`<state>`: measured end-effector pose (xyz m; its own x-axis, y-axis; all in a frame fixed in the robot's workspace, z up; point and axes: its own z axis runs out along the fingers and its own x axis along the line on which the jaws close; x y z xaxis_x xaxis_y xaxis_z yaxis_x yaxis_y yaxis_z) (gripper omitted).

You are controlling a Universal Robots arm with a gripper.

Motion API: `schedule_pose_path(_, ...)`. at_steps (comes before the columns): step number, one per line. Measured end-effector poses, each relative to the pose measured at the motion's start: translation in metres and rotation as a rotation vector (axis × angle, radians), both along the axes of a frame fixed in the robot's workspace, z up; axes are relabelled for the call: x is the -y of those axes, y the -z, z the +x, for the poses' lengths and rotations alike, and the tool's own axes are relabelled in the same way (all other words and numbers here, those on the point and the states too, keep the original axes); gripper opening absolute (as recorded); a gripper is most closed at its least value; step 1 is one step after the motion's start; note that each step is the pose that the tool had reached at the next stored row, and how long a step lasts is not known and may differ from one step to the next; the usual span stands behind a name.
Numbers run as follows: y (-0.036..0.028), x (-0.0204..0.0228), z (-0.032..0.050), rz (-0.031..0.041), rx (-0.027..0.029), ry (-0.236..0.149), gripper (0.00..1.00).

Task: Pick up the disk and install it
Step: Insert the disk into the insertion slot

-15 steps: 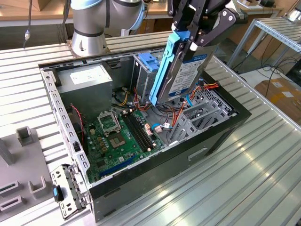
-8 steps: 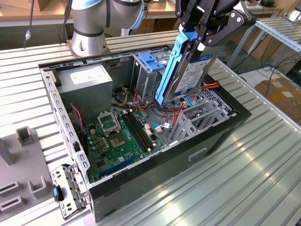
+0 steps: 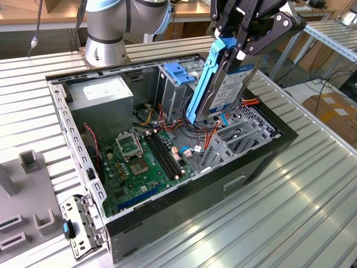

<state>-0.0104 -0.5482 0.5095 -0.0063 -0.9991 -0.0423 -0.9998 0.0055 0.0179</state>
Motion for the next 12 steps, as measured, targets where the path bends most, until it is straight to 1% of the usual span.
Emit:
schedule_pose_path(8, 0.0, 0.0, 0.0006, 0.0, 0.0, 0.0, 0.37)
schedule_pose_path(12, 0.0002, 0.0, 0.0074, 0.0, 0.0, 0.0, 0.37)
